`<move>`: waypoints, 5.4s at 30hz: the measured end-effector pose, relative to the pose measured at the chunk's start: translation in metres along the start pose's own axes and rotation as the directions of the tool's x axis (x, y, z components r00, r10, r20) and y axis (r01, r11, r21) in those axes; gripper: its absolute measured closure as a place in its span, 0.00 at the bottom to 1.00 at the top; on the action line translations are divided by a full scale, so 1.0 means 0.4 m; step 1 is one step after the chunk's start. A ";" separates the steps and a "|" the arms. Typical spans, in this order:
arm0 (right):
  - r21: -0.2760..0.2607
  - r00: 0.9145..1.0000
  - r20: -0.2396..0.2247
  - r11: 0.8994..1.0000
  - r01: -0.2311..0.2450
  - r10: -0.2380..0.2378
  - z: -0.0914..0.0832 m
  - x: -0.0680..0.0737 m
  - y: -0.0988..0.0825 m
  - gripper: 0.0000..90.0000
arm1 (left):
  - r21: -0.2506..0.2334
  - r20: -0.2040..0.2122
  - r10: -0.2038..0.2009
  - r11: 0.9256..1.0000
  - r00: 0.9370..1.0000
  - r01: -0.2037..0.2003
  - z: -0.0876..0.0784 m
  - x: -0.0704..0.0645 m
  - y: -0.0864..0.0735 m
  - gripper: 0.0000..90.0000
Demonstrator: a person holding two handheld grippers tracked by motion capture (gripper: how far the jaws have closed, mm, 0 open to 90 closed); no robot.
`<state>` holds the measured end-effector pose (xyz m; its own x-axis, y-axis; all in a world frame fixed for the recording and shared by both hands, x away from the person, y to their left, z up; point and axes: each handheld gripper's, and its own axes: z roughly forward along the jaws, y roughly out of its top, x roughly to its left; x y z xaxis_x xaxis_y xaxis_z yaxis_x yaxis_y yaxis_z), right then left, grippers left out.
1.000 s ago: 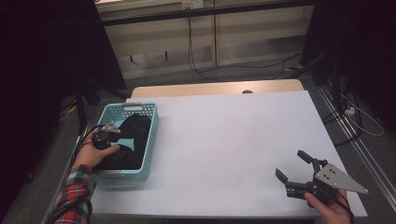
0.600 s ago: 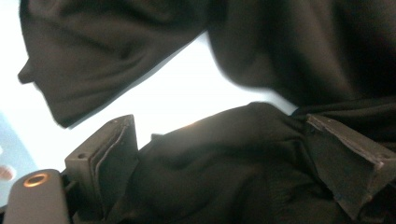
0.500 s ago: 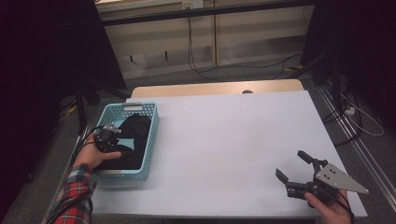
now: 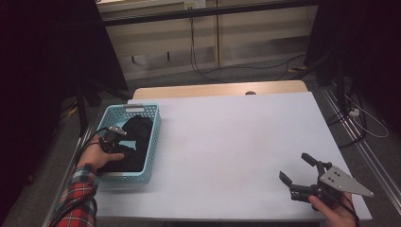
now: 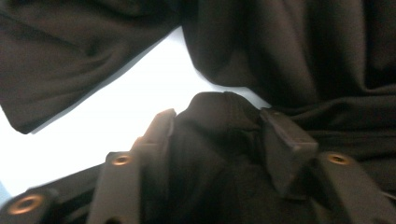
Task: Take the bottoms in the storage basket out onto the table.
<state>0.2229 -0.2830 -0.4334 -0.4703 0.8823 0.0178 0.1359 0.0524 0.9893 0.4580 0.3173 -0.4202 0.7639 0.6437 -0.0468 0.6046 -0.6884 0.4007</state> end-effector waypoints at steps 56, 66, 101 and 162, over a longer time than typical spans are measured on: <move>0.002 0.999 -0.023 0.999 -0.034 0.034 0.000 -0.001 -0.005 0.06 | -0.368 -0.173 -0.183 0.923 0.968 0.109 0.004 0.001 0.182 0.76; 0.001 0.999 -0.023 1.000 -0.027 0.027 0.000 0.001 -0.004 0.06 | -0.354 -0.204 -0.303 0.909 0.931 0.219 0.017 0.010 0.180 0.25; 0.003 1.000 -0.014 1.000 -0.022 0.022 -0.001 0.001 -0.004 0.06 | -0.306 -0.159 -0.431 0.877 0.888 0.371 0.080 0.007 0.134 0.03; 0.014 1.000 -0.023 1.000 -0.018 0.019 -0.003 -0.004 -0.004 0.06 | -0.152 -0.137 -0.521 0.851 0.842 0.502 0.034 0.004 0.147 0.85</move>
<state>0.2224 -0.2852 -0.4350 -0.4875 0.8722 0.0394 0.1568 0.0430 0.9867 0.4980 0.2733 -0.4090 0.2976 0.9467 -0.1228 0.8638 -0.2123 0.4569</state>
